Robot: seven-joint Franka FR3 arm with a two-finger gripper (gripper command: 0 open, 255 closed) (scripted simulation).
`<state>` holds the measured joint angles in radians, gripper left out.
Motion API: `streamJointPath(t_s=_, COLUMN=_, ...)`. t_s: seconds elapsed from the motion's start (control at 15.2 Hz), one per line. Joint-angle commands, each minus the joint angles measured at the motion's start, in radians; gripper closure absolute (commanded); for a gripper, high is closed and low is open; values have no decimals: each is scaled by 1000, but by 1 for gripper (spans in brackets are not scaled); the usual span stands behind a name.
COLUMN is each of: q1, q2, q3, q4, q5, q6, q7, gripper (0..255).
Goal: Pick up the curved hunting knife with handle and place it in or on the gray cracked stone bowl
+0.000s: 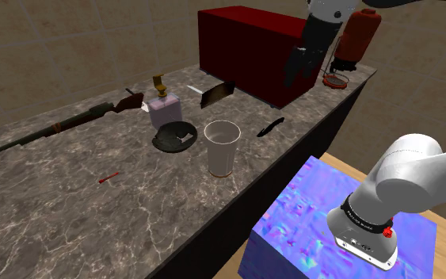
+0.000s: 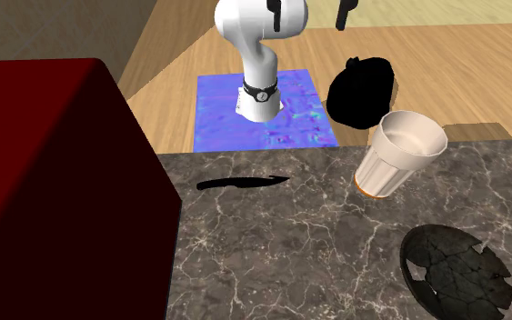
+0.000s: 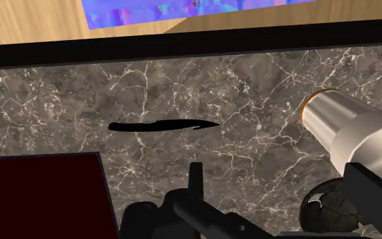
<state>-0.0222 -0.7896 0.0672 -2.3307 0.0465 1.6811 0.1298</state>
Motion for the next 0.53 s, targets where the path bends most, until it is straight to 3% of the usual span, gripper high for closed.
streamJointPath(t_s=0.0, q1=0, q2=0, q3=0, q4=0, q5=0, q6=0, q7=0, gripper=0)
streamJointPath(t_s=0.46, q1=-146, q2=140, q3=81, q4=-89, q5=10, q6=211, q7=349, gripper=0)
